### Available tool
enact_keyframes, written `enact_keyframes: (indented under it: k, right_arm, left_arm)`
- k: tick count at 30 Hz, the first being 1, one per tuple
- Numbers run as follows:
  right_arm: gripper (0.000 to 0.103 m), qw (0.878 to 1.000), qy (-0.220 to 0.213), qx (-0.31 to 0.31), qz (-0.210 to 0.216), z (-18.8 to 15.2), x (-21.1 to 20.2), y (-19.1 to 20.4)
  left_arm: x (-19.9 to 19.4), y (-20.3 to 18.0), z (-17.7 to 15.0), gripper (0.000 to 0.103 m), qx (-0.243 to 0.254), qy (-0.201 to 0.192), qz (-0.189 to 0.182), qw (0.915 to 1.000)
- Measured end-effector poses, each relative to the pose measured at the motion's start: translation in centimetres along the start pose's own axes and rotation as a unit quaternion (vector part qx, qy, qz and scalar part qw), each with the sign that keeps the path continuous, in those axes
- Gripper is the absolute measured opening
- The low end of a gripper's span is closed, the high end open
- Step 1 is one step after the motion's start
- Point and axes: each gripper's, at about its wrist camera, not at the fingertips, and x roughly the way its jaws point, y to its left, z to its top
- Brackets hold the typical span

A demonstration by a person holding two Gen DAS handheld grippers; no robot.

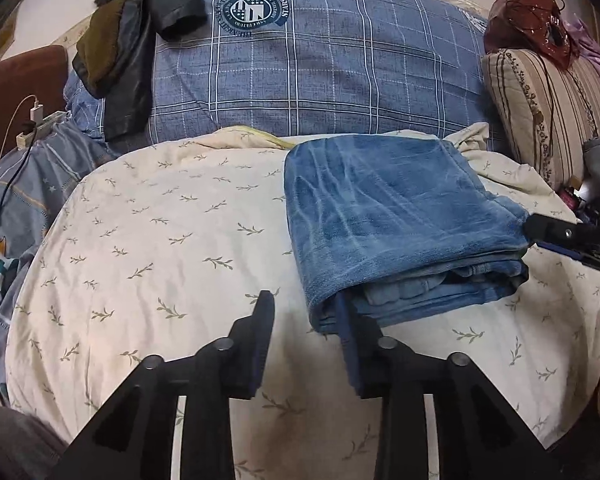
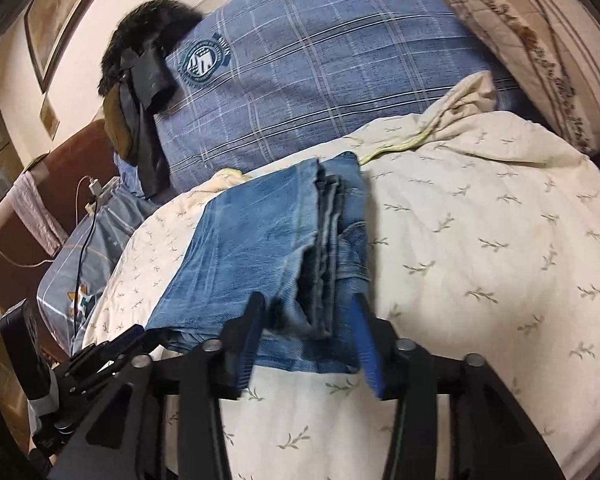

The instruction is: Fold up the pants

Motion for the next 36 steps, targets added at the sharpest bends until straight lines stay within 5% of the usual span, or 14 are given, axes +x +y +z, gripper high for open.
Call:
enact_keyframes:
  k: [14,19,25,30,33,36]
  right_arm:
    - [0.067,0.999,0.0,0.029,0.027,1.3,-0.8,-0.4]
    - [0.074,0.998,0.01,0.018,0.056,5.6,-0.2,0.0]
    - [0.074,0.995,0.059,0.01,0.075,12.0,6.5,-1.1]
    - [0.053,0.995,0.075,-0.003,0.061,12.1,10.8,-1.6]
    - [0.039,0.994,0.097,0.003,0.053,11.1,12.5,-2.3]
    - [0.022,0.995,0.09,-0.016,0.025,10.7,12.4,-1.8]
  left_arm:
    - [-2.3,1.6,1.6,0.04,-0.03,-0.014,-0.005,0.9994]
    - [-1.6,4.6,6.4,0.061,-0.085,-0.008,-0.055,0.9948]
    - [7.0,7.6,13.0,0.062,-0.141,0.072,-0.15,0.9759]
    - [14.0,8.8,13.4,0.06,-0.178,0.127,-0.214,0.9521]
    - [16.0,9.4,12.8,0.05,-0.198,0.15,-0.22,0.9431]
    - [16.7,9.7,12.7,0.038,-0.198,0.152,-0.213,0.9446]
